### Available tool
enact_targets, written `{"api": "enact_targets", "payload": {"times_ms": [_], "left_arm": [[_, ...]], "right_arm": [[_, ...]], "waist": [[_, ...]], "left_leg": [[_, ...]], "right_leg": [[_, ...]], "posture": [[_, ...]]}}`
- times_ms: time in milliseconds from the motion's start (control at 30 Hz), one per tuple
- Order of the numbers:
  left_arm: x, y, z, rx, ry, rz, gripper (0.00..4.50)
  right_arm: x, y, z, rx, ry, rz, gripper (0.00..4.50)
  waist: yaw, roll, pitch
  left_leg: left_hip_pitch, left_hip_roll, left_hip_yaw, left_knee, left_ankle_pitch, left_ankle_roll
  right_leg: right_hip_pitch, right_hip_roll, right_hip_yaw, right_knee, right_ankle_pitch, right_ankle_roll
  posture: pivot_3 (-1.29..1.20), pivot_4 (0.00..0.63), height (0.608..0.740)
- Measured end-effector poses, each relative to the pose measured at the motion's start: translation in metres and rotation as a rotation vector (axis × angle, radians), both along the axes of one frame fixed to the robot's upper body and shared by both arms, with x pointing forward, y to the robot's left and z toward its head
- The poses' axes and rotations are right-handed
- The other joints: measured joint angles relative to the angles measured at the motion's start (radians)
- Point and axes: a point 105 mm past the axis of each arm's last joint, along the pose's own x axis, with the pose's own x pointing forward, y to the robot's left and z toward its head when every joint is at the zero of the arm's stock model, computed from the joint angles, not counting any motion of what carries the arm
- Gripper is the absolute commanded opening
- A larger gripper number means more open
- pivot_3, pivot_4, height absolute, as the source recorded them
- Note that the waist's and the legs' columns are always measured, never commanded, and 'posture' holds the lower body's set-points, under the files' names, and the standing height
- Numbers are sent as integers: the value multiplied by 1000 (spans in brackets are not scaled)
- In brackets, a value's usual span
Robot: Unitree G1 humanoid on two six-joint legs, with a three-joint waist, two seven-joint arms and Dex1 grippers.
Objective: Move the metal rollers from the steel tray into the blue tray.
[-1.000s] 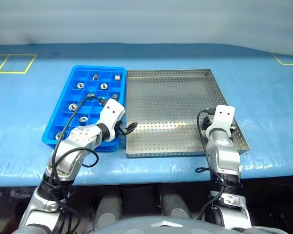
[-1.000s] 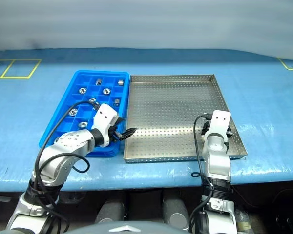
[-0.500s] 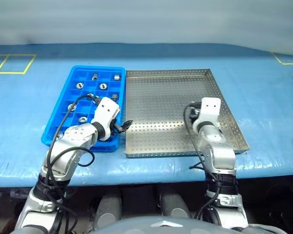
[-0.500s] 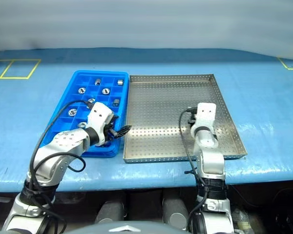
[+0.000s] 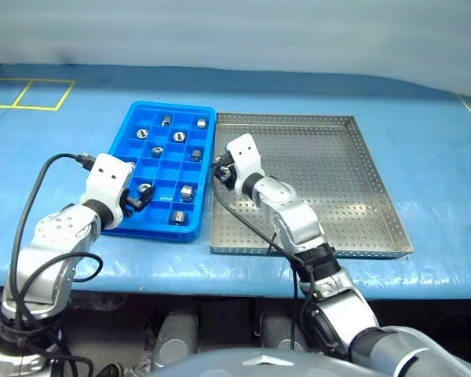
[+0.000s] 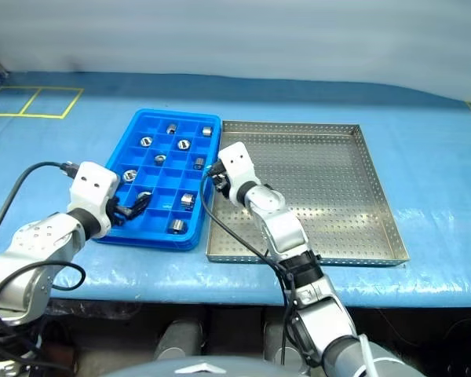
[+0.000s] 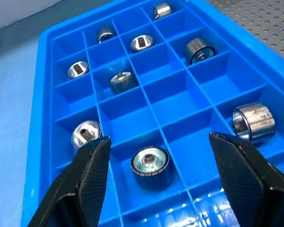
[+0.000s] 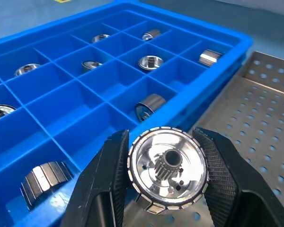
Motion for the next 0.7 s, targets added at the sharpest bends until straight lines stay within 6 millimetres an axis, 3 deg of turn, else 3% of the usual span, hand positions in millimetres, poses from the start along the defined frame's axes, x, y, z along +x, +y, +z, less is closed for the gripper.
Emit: {"api": "enact_targets", "payload": {"times_ms": [233, 433, 700], "left_arm": [[-10, 0, -3, -1, 4, 7, 3620], [-12, 3, -6, -5, 22, 23, 3620], [-13, 0, -5, -11, 16, 18, 3620]], "right_arm": [[3, 25, -6, -11, 8, 86, 1939], [8, 42, 1, 1, -9, 129, 1939], [17, 44, 1, 15, -9, 134, 1939]], "waist": [[19, 0, 0], [30, 0, 0], [41, 0, 0]], "left_leg": [[1, 0, 0, -1, 0, 0], [1, 0, -1, -1, 0, 0], [1, 0, -1, -3, 0, 0]], "right_leg": [[0, 0, -1, 0, 0, -1], [0, 0, -1, 0, -1, -1], [0, 0, -2, 0, -1, -2]], "posture": [[288, 150, 740], [295, 150, 740], [315, 150, 740]]}}
